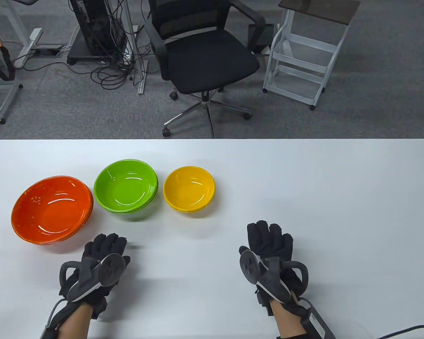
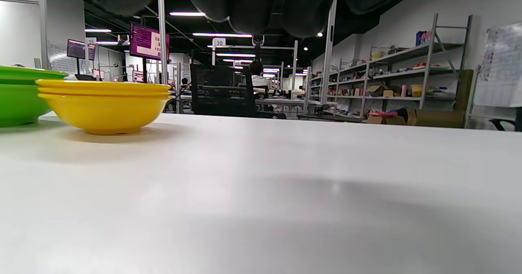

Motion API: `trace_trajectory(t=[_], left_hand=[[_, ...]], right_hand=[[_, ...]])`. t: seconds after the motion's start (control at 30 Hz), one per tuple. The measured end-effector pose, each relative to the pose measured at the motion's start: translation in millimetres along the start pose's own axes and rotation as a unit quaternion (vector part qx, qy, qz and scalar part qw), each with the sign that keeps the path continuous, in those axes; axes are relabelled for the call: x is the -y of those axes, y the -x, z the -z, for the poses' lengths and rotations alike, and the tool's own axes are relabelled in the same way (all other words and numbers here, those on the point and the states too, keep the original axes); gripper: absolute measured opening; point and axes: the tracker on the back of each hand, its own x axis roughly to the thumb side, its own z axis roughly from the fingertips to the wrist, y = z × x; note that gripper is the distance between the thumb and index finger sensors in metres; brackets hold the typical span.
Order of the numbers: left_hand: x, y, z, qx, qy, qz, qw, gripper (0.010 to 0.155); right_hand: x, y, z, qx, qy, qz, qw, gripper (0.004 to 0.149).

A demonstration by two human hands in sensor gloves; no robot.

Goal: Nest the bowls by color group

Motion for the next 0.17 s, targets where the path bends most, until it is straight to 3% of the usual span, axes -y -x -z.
trace_trajectory(t=[0.17], left_hand=[[0.9, 0.6, 0.5, 0.000, 0.002, 0.002, 1.000, 0.060]], right_hand=[[-3.7, 7.3, 2.3, -0.012, -0.011, 0.006, 1.000, 0.068]])
